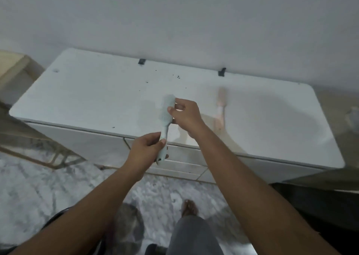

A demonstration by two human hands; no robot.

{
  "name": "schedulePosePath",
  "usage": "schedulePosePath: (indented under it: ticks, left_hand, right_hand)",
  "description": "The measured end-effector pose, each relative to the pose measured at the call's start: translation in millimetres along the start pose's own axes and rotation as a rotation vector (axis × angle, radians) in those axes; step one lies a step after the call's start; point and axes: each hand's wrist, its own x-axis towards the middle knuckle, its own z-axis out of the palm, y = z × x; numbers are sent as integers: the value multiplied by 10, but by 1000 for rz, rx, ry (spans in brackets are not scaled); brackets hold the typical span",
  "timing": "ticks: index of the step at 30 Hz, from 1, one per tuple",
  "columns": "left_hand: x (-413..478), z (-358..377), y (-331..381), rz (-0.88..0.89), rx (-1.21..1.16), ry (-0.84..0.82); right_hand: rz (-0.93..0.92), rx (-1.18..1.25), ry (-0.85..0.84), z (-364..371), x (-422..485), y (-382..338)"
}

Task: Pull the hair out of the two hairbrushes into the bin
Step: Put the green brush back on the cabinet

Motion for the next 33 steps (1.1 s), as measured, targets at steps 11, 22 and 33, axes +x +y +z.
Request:
schedulePosePath:
  ticks: [11,22,33]
  left_hand:
    - [1058,1055,327,113,498,-4]
    - [1596,1301,471,219,876,-52]
    - [1689,1192,413,308,1033,-31]
  right_hand:
    - [120,-164,167,-875,1020,245]
    - [121,-476,326,-923,1395,156]
    - [81,-441,395,-844,1359,160]
